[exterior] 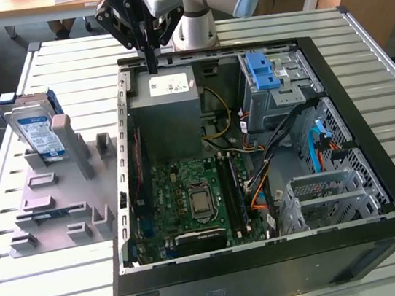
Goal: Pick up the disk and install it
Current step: 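Reach for the disk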
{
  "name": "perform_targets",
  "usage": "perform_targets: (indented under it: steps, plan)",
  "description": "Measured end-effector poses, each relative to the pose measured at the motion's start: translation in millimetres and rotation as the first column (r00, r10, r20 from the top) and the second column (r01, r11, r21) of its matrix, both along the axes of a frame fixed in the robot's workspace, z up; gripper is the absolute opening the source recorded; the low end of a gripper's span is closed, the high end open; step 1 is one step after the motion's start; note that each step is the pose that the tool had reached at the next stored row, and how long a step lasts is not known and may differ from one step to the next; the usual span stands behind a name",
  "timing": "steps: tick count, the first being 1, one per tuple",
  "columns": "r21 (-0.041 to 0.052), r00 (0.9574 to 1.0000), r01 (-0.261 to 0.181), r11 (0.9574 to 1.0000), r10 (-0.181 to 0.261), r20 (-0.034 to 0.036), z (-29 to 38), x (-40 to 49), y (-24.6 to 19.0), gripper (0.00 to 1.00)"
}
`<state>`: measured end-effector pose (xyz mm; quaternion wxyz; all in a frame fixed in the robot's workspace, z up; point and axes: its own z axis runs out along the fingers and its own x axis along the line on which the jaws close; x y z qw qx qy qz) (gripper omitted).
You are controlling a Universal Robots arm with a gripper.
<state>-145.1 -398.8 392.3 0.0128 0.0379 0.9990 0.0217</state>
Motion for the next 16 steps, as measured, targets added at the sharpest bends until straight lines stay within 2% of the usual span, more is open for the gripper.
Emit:
perform_targets:
  steps: [16]
  plan:
    - [-0.0001,1.0000,0.000,1.0000,0.000,0.0000,-0.3,-6.5,0.0,0.11]
